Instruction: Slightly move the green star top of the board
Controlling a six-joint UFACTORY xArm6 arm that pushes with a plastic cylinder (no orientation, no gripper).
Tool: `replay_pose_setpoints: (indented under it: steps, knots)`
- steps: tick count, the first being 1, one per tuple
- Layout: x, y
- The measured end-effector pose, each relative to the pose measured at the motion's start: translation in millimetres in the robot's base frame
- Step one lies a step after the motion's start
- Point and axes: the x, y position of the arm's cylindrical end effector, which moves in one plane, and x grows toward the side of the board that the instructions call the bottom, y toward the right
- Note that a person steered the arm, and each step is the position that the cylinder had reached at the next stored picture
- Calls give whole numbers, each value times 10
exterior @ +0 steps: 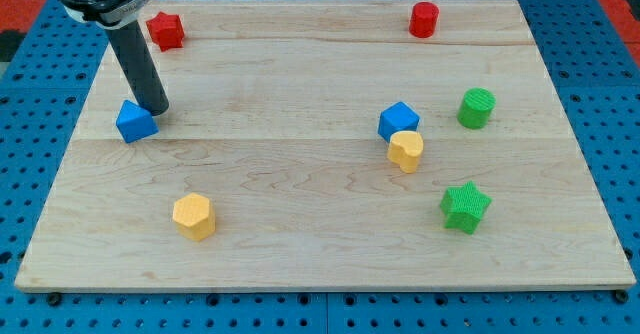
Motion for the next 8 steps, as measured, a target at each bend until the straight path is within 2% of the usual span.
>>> replay_pose_setpoints:
  steps: [1, 2, 3, 4, 6, 7, 8]
  knots:
    - [92, 253]
    - [235, 885]
    - [440, 960]
    - [800, 1264]
    - [1491, 2384]
    - [1844, 2384]
    - [1855, 2378]
